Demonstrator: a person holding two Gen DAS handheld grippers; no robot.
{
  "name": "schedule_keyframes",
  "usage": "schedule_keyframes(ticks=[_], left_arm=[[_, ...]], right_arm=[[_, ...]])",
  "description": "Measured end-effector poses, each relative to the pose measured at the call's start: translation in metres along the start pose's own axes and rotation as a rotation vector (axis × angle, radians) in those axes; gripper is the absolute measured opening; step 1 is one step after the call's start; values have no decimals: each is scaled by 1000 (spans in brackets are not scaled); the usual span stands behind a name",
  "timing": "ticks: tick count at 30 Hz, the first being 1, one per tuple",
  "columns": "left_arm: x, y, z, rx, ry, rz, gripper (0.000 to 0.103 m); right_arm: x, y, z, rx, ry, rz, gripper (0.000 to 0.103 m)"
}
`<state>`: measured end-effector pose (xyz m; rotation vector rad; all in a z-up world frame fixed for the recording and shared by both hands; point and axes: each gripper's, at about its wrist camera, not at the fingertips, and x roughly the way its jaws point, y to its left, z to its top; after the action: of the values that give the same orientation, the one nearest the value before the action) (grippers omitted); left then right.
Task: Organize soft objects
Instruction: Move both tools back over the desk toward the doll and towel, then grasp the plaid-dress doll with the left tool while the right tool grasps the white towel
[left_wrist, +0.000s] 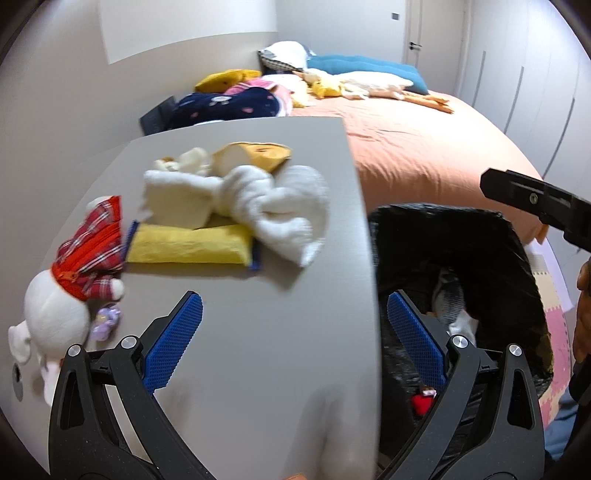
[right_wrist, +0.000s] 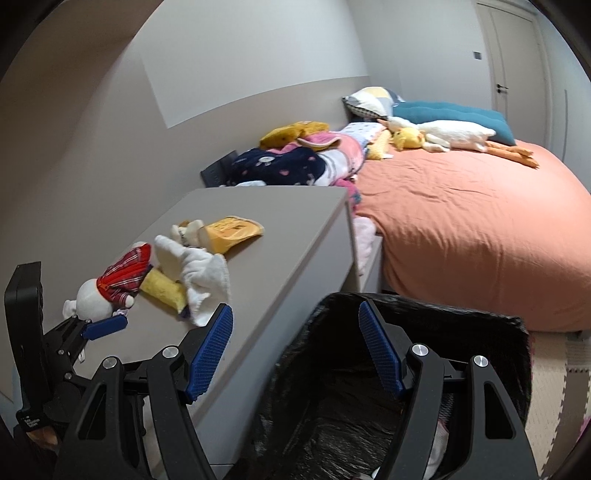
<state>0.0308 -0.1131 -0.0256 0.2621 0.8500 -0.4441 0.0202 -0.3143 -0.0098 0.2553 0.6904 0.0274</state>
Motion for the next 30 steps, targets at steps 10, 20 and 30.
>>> schedule_keyframes(ticks=[10, 20, 30], left_arm=[[-6, 51, 0, -60, -15, 58, 97], [-5, 95, 1, -121, -15, 97, 97], [-7, 131, 10, -129, -23, 153, 97]], right_arm=[[30, 44, 12, -70, 32, 47, 72], [61, 77, 22, -110, 56, 83, 72], [87, 107, 34, -160, 70, 122, 72]])
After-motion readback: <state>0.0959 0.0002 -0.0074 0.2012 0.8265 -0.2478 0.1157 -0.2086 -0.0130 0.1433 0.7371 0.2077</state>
